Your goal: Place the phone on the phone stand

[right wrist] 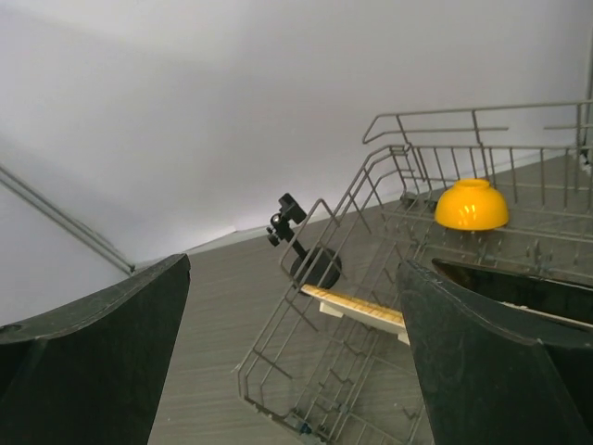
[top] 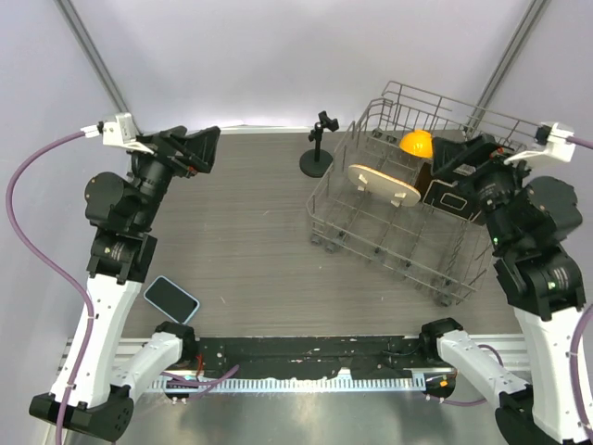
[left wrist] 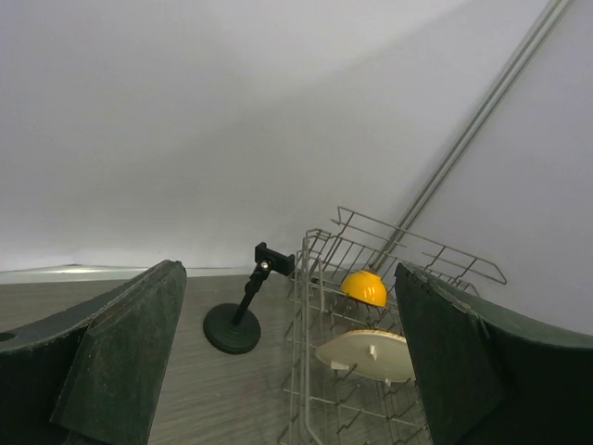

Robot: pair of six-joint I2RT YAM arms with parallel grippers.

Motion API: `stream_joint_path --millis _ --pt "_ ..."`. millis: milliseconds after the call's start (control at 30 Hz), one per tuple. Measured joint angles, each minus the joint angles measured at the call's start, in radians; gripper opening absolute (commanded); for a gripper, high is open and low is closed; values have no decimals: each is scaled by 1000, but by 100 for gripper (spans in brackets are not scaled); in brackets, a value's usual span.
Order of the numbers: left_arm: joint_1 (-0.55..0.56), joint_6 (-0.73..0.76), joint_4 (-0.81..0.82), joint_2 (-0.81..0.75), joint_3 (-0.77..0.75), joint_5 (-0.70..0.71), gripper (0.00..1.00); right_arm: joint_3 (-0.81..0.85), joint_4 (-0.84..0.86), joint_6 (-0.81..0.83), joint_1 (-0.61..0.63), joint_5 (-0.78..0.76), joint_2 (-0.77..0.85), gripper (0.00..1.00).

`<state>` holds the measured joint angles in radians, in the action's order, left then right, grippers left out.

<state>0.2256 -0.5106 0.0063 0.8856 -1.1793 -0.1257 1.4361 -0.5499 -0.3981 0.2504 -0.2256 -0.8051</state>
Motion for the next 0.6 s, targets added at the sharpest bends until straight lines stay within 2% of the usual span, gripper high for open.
stream_joint_path --millis 333,467,600 --pt "3 0 5 15 0 2 100 -181 212 -107 6 109 -101 99" --pt "3 -1 2 47 0 2 100 -209 346 -138 52 124 -223 99" --pt "3 -5 -2 89 0 1 100 -178 434 -146 136 119 -428 99"
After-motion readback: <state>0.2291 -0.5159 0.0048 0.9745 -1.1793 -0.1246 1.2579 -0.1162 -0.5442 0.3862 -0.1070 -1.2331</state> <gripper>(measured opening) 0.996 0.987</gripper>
